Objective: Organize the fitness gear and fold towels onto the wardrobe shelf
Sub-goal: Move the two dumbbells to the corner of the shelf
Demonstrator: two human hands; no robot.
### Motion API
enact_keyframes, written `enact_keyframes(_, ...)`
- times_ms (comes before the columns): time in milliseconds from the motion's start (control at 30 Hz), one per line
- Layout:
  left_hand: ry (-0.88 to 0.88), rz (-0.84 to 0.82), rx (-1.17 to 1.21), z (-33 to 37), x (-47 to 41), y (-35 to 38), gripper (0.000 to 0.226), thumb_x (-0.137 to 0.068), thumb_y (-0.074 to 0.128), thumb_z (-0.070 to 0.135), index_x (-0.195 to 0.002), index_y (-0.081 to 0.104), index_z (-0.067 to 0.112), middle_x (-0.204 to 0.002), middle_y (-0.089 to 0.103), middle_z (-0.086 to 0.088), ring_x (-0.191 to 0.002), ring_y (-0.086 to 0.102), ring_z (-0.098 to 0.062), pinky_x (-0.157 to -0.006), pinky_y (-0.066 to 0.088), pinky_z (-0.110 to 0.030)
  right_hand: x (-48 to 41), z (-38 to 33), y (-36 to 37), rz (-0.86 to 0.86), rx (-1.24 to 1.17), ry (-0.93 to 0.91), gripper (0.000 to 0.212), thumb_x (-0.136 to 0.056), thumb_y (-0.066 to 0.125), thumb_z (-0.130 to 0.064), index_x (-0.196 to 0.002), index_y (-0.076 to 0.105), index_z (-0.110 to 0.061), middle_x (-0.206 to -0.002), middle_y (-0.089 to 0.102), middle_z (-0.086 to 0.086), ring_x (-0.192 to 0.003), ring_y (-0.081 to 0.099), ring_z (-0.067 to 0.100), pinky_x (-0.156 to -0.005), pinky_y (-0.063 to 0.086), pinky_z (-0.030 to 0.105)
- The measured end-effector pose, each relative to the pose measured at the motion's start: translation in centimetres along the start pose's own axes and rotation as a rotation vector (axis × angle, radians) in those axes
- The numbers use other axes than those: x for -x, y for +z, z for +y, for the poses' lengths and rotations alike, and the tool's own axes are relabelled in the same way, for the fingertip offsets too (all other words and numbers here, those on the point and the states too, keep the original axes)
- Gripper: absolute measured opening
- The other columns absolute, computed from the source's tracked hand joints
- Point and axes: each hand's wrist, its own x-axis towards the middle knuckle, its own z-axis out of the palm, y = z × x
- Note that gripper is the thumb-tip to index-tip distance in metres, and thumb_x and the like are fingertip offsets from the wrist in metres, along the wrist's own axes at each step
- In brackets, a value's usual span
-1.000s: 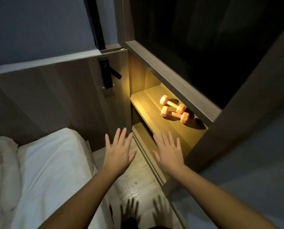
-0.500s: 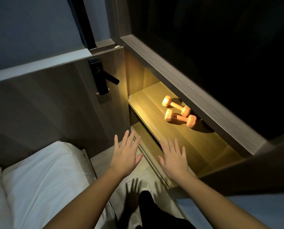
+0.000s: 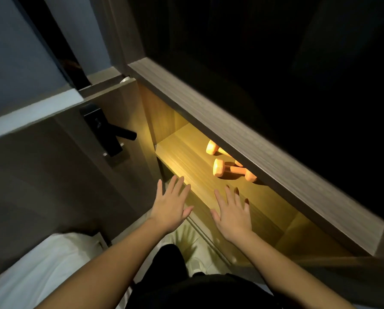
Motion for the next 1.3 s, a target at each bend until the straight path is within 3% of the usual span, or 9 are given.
enact_keyframes(267,0.275,-0.080,-0.069,-3.8,-7.1,1.4,0.067,-0.099,0.025,0.059,-0.154,0.011,0.024,-0.163,0.001,-0.006,-0.150,-0.006,-0.027,-0.118,-0.001,-0.057,-4.1,-2.3,2.9,0.051,-0.093,0.245,0.067,-0.098,0.024,-0.058,-0.154,-0.004,-0.033,-0.163,0.005,0.006,-0.149,0.010,0.028,-0.117,0.018,0.054)
enact_keyframes(400,0.361,-0.073,-0.087,-5.4,-10.4,4.8,0.067,-0.099,0.025,0.060,-0.155,0.011,0.024,-0.164,0.000,-0.005,-0.150,-0.008,-0.027,-0.117,-0.002,-0.056,-7.1,-3.3,6.0,0.086,-0.116,0.299,0.067,-0.099,0.023,-0.057,-0.154,-0.005,-0.032,-0.163,-0.001,0.007,-0.150,-0.002,0.030,-0.118,0.013,0.056)
enact_keyframes(633,0.412,0.132,0.014,-7.0,-11.4,14.1,0.067,-0.097,0.027,0.060,-0.154,0.016,0.025,-0.163,0.006,-0.003,-0.150,-0.004,-0.023,-0.119,0.006,-0.055,-9.3,-5.5,14.9,0.246,-0.103,0.408,0.066,-0.099,0.027,-0.056,-0.154,-0.002,-0.034,-0.163,-0.009,0.003,-0.149,-0.011,0.030,-0.118,0.002,0.056)
enact_keyframes(833,0.427,0.265,0.068,-9.2,-5.1,19.5,0.068,-0.098,0.031,0.057,-0.155,0.017,0.023,-0.163,0.010,-0.005,-0.150,0.002,-0.024,-0.119,0.009,-0.055,-3.7,-9.9,20.6,0.402,-0.013,0.500,0.066,-0.098,0.027,-0.058,-0.154,0.003,-0.033,-0.163,-0.005,0.004,-0.149,-0.009,0.030,-0.118,0.007,0.056)
enact_keyframes(1067,0.474,0.327,0.110,-11.1,-1.2,21.5,0.068,-0.098,0.031,0.056,-0.155,0.015,0.023,-0.163,0.008,-0.004,-0.150,-0.001,-0.023,-0.119,0.007,-0.055,1.5,-13.9,22.1,0.506,0.012,0.529,0.066,-0.098,0.029,-0.057,-0.154,0.002,-0.034,-0.163,-0.001,0.004,-0.149,-0.007,0.029,-0.118,0.010,0.054)
enact_keyframes(1300,0.489,0.407,0.064,-10.9,-7.2,19.2,0.065,-0.099,0.032,0.054,-0.154,0.018,0.023,-0.163,0.010,-0.006,-0.150,0.002,-0.025,-0.119,0.010,-0.056,-2.0,-11.9,19.6,0.501,0.025,0.544,0.065,-0.100,0.028,-0.054,-0.155,0.002,-0.031,-0.163,-0.005,0.006,-0.149,-0.006,0.030,-0.119,0.012,0.054)
